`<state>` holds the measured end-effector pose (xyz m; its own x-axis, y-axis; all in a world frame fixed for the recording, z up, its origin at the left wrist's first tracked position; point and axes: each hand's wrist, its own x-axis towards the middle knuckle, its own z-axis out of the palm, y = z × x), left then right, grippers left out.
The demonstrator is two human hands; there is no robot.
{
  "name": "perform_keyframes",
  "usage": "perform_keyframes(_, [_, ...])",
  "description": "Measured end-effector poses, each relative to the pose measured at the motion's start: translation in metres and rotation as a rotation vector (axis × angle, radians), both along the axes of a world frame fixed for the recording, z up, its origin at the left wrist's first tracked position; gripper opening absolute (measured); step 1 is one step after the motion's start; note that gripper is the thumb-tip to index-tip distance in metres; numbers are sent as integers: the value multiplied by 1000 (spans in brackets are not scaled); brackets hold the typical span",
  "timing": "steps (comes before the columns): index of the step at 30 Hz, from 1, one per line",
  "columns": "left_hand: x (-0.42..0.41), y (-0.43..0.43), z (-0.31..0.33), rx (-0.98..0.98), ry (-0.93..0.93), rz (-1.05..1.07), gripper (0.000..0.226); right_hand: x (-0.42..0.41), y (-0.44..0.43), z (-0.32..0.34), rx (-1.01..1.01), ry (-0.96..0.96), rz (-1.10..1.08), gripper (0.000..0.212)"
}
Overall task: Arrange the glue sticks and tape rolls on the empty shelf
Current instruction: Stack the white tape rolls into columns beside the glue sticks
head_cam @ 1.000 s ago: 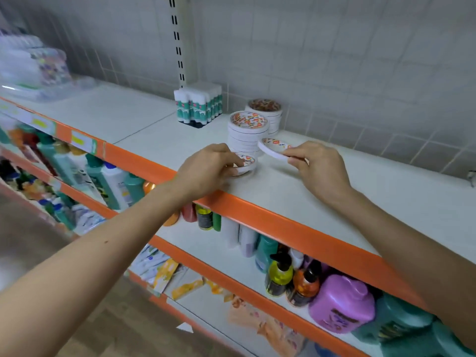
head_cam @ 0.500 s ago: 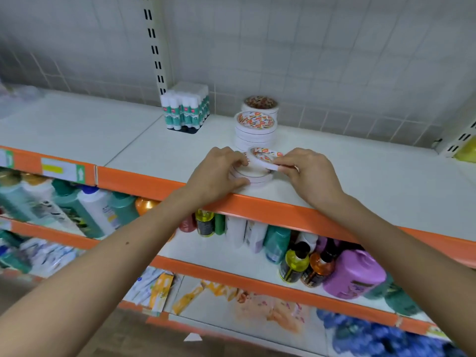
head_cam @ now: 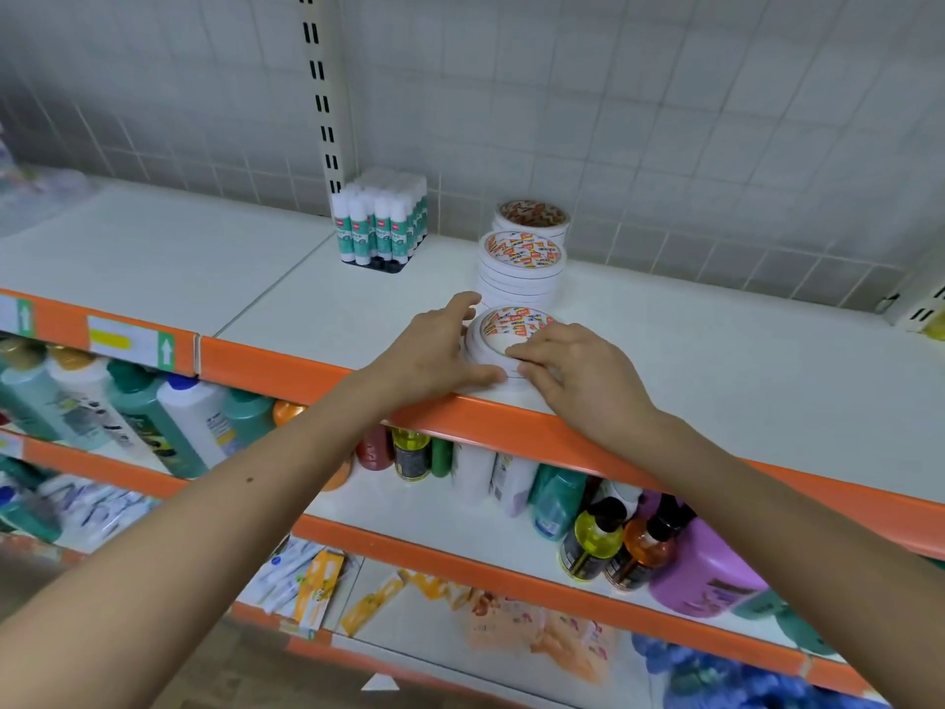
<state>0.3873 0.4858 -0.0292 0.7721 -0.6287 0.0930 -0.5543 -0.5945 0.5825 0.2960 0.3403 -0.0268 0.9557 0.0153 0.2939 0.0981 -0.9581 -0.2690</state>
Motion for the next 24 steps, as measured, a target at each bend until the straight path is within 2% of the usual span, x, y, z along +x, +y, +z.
perform_keyframes(3, [1,-3,1,16,10,15,96,-2,-5,2,120,-24,37,34])
perform_keyframes(5, [1,-5,1,23,11,26,99,-3,-10,4,186,-35,19,50])
perform_keyframes(8, [-3,-7,0,25,33,26,101,-4,-19,6,229,133,-121,70])
perform_keyframes(10, [-4,-6,-2,25,42,39,102,-5,-23,4,302,217,-138,67])
perform_keyframes(14, [-5,-4,-6,-30,42,77,97,-5,-22,1,425,157,-121,52])
perform_keyframes(18, [-6,-3,-7,-53,53,77,95,0,-22,-4,360,131,-140,40])
perform_keyframes(24, [-4,-1,-9,-77,72,91,96,5,-21,-10,364,102,-169,48])
